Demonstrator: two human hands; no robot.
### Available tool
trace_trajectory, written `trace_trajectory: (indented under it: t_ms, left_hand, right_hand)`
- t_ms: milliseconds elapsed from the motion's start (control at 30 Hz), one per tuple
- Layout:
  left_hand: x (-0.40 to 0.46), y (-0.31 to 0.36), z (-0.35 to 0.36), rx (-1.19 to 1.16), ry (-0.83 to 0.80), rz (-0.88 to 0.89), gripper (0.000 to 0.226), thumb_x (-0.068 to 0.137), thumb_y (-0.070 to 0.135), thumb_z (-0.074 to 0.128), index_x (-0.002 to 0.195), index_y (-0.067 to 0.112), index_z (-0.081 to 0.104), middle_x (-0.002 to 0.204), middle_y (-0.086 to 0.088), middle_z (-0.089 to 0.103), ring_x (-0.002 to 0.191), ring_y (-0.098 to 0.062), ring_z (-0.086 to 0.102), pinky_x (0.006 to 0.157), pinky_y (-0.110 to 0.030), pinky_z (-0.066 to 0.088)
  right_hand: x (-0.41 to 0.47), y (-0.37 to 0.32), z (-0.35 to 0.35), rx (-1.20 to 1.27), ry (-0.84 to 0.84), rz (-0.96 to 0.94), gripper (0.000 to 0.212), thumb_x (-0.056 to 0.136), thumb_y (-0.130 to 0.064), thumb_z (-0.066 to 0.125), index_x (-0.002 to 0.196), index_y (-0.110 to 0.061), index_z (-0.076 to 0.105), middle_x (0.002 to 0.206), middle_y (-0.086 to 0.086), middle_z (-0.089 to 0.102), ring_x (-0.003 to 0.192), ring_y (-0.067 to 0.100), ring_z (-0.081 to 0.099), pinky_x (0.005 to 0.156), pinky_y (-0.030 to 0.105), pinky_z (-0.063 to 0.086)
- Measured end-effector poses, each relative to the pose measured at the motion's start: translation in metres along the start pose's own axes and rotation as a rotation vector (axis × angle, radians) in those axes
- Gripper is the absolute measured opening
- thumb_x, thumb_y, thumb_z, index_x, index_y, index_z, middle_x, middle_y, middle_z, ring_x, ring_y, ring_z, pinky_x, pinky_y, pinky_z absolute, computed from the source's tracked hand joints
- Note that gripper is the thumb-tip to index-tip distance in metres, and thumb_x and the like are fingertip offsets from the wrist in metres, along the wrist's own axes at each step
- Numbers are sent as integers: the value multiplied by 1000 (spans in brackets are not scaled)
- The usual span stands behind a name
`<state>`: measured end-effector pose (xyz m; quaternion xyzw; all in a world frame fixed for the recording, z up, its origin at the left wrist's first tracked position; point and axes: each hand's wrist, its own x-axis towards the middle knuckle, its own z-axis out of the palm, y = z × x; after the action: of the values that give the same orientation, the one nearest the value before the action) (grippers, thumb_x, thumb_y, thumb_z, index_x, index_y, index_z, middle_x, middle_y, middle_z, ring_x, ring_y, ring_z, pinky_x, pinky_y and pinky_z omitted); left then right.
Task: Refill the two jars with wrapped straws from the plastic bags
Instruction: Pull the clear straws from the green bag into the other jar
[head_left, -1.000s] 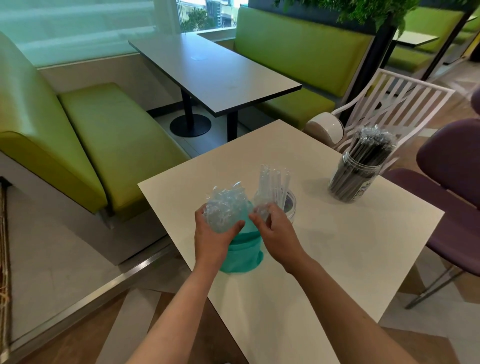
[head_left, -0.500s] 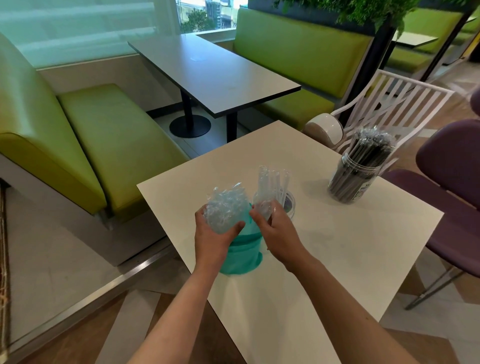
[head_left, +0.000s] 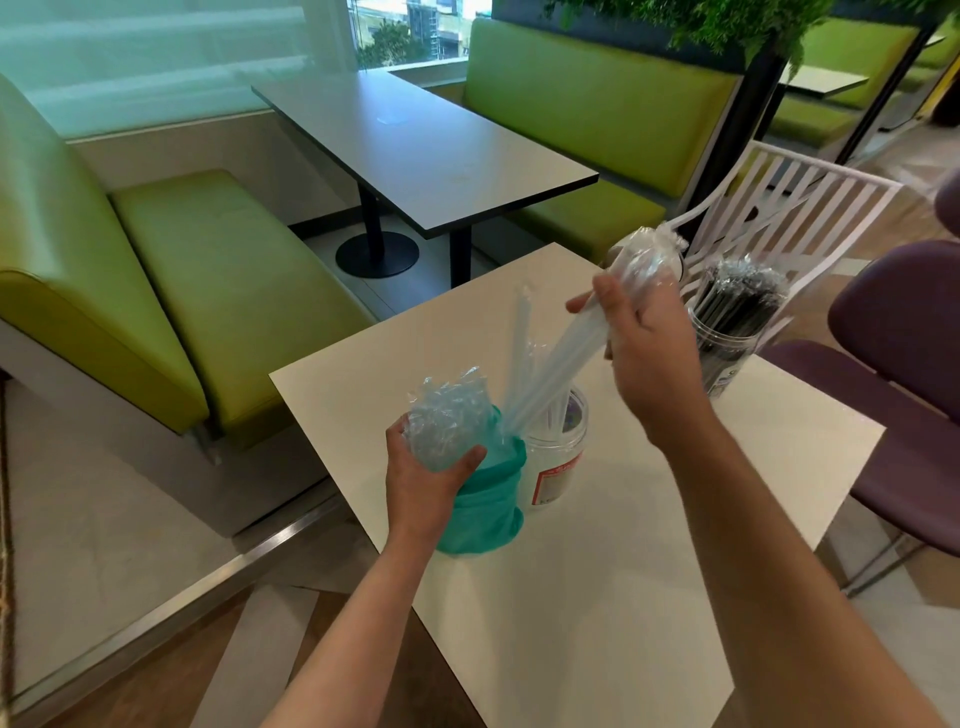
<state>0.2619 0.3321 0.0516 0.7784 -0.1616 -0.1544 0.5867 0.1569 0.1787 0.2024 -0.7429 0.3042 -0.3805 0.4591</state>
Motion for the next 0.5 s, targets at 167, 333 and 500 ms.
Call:
trace_trajectory:
  t_ms: [167,333,500]
  left_hand:
    - [0,1,1,-12,-7,1,83,67,37,86,126,36,27,124,16,41,114,-6,45,92,-23,40]
    - [-1,2,1,-16,-10,7,82,68,36,86,124,37,26,124,16,41,113,-6,44,92,-23,41]
    - [1,2,0,3,-2,6,84,67,39,86,127,35,28,125,15,41,115,-8,44,95,-27,43]
  right_hand:
    - [4,-4,-2,-39,-66,-5,27,101,-40,45,117,-18,50,90,-9,71,79,-1,60,77,29,47]
    - [5,1,-5,-34,-13,-2,32,101,-40,44,123,-17,49,87,-10,68,76,-9,59,75,21,46]
    - [13,-8,-16,4,58,-54,34,102,-38,44,124,-13,49,86,-6,67,85,0,63,76,17,48]
